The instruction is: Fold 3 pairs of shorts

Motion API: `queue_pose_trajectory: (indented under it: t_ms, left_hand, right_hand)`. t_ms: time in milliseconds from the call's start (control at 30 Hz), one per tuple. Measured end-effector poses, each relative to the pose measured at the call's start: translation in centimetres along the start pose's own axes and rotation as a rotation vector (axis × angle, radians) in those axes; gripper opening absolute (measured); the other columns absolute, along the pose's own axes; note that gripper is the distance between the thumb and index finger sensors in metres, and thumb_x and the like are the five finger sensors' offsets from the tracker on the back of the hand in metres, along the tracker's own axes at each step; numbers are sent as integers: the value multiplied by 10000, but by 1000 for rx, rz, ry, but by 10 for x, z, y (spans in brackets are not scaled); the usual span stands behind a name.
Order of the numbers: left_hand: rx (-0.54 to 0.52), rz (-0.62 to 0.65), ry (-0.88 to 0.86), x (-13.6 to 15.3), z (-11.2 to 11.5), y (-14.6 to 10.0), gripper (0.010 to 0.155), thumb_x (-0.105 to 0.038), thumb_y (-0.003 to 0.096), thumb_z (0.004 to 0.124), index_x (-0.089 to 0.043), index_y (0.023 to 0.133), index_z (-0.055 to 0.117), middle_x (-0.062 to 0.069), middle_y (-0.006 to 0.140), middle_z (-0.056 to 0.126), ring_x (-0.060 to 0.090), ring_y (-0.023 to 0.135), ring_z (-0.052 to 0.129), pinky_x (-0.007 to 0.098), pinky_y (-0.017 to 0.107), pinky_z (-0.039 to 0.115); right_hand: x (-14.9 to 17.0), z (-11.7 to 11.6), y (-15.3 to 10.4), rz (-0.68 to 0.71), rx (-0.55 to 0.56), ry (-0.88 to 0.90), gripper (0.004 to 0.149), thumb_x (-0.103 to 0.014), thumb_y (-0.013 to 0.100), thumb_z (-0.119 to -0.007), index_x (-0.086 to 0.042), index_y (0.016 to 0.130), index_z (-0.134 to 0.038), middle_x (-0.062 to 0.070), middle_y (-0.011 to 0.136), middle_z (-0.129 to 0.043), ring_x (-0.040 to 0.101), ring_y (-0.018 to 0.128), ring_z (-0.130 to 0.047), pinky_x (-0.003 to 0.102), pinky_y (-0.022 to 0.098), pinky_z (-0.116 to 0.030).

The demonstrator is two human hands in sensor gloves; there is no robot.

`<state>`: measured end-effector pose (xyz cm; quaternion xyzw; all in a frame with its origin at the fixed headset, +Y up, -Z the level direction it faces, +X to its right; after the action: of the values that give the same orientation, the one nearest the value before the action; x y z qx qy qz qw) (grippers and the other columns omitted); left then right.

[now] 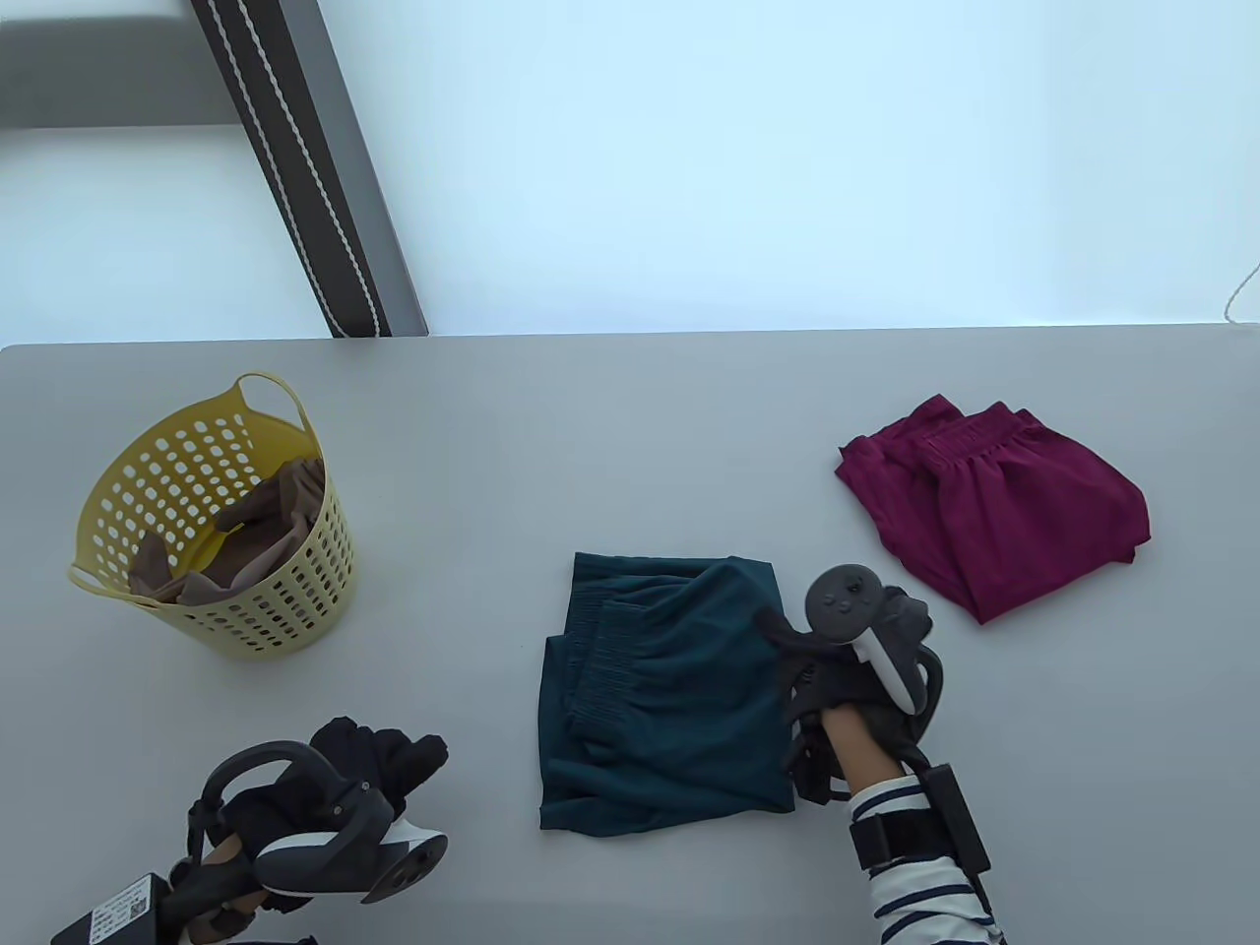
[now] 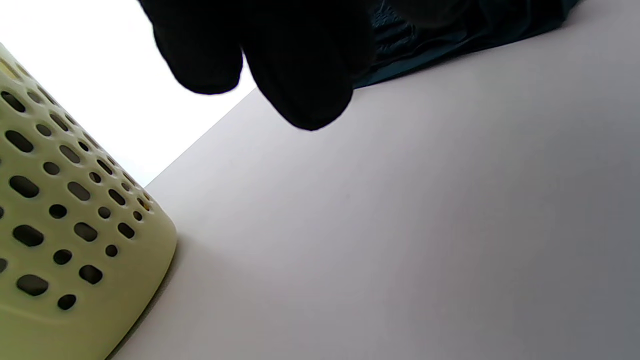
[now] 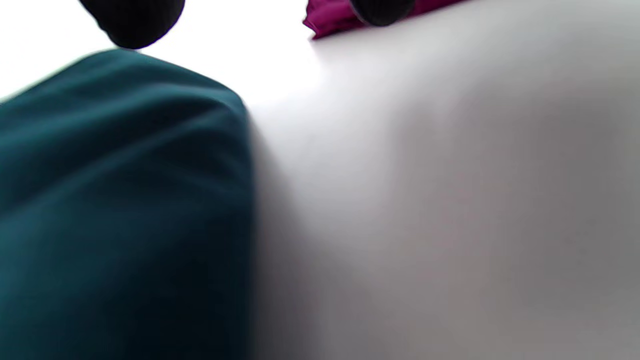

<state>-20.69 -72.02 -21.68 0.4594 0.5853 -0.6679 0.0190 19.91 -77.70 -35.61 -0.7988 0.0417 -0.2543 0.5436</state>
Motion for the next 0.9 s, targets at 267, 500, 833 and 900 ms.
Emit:
queue_pose_trajectory:
  t_ms: [267,500,833,900]
  left_hand:
    - [18,8,-7,-1,1,1,641,-393,469,609,-184,1030,377,-32,912,780,81,704,976,422,649,824]
    - [36,9,-16,0,2,1,642,-393,469,609,-185,1031,377,-36,909,783,79,701,977,421,648,825]
    - [69,0,-34,3,6,4,643,-392,470,608,-183,1032,376,-39,905,785,77,699,977,420,647,825]
    - [68,-3,-34,4,6,4,643,-392,470,608,-184,1032,377,-39,905,785,77,698,978,419,647,825]
  right_hand:
    - [-29,-22,3,86,-5,-46,880,-535,451,-688,138,916,-364,509,860,-50,749,692,-85,732,471,-243]
    - [-54,-27,-6,150,86,-83,518,-341,456,-737,10,814,-606,452,924,-225,729,746,-204,717,507,-316]
    - [-56,-18,-11,198,121,53,391,-254,453,-731,7,741,-689,456,920,-353,751,743,-295,729,513,-387]
    - [-57,-4,-16,217,133,160,392,-244,456,-722,24,738,-678,470,906,-384,763,738,-377,724,517,-476]
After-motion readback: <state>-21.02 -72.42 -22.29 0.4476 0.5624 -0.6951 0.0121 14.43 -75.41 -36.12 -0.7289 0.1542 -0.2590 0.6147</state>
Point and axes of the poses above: the tracker on the back of each hand, its own x axis roughly to the little-finger side, its own y axis roughly from the wrist to the fingertips, z = x × y, the point moved 5 cm from there along y, roughly from the wrist to the fingertips
